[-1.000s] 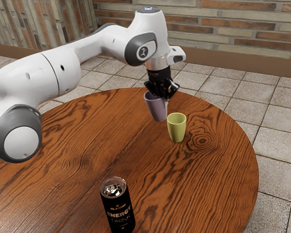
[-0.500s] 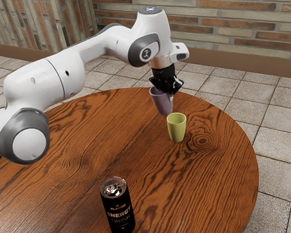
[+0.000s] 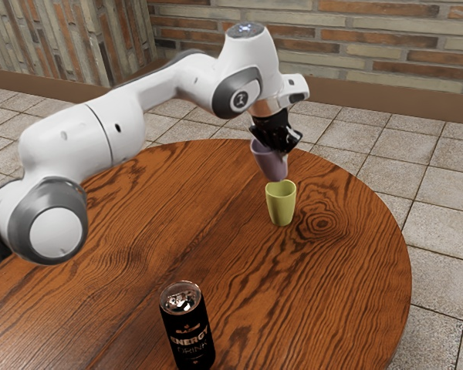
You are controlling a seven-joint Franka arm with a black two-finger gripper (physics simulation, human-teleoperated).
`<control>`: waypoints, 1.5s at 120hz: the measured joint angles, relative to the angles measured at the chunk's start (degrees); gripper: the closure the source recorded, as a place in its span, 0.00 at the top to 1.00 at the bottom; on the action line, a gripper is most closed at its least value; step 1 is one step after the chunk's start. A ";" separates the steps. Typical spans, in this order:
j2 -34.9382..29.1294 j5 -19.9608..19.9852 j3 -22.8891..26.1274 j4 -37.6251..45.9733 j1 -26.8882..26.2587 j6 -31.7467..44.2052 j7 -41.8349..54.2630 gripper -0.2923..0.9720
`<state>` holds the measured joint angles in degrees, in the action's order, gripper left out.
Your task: Place the left cup onto the right cup
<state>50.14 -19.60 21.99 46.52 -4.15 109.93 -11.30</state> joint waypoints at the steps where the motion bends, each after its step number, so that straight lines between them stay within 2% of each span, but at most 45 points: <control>1: 0.08 -0.02 0.00 0.00 0.00 0.06 0.02 0.15; 121: 3.76 -0.33 0.35 0.31 0.11 4.07 1.60 0.15; 133: 3.77 -0.12 0.31 0.50 0.13 4.68 2.01 0.24; 157: 3.76 0.50 0.20 0.74 0.18 5.47 2.65 0.53; 180: 2.47 0.86 0.04 1.41 0.32 6.09 3.04 0.66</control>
<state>52.61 -18.74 22.03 47.93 -3.83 116.01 -8.26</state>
